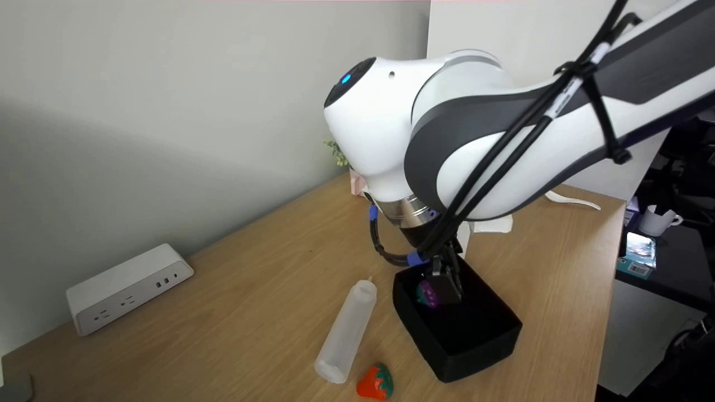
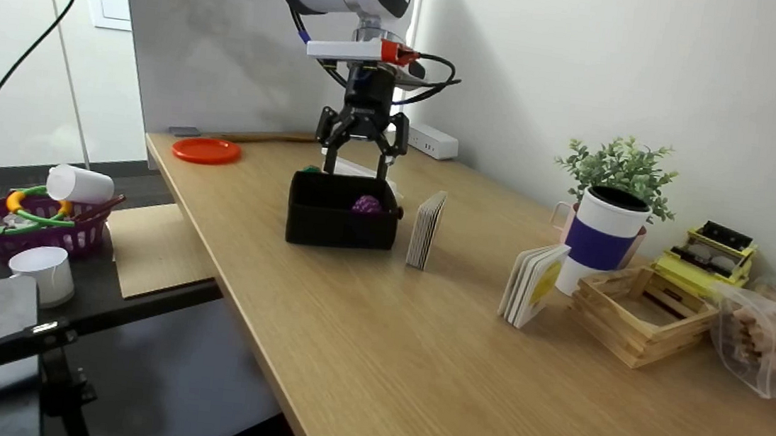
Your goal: Take the strawberry and grapes out of the black box
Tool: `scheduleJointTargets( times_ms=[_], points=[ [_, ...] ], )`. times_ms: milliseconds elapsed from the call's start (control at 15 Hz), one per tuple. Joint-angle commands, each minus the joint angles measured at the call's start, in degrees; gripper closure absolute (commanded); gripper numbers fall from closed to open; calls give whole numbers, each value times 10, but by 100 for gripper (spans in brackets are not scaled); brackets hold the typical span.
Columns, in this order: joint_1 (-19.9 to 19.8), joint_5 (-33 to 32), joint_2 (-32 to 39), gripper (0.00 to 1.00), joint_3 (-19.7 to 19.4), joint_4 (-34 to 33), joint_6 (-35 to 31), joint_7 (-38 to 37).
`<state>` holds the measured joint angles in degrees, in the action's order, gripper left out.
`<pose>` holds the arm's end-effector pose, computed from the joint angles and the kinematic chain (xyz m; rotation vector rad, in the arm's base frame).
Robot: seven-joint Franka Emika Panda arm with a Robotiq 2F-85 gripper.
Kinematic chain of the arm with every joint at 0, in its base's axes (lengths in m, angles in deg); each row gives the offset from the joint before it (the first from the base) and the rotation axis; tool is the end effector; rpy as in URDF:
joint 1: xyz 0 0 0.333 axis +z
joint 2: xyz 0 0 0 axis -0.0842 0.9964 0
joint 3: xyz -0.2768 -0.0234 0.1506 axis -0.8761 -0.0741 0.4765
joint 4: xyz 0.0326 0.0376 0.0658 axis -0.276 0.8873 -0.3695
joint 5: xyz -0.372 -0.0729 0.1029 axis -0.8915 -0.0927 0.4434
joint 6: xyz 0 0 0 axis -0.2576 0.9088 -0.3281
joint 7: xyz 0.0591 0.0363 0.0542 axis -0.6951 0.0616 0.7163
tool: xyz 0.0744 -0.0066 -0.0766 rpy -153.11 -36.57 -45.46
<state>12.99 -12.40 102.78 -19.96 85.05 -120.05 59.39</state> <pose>0.6314 0.2283 0.2387 2.7337 0.6786 -0.5569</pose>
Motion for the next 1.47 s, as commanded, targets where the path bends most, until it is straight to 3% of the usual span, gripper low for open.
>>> scheduleJointTargets(
  times_ms=[0,200,600,1133,1400],
  points=[
    [-45,23,14,0,28,-7,-48,106],
    [-75,55,38,0,46,-22,-65,197],
    [-106,117,100,0,77,-79,-9,319],
    [-92,110,124,0,70,-128,35,302],
    [-68,75,116,0,48,-115,-7,245]
  ],
)
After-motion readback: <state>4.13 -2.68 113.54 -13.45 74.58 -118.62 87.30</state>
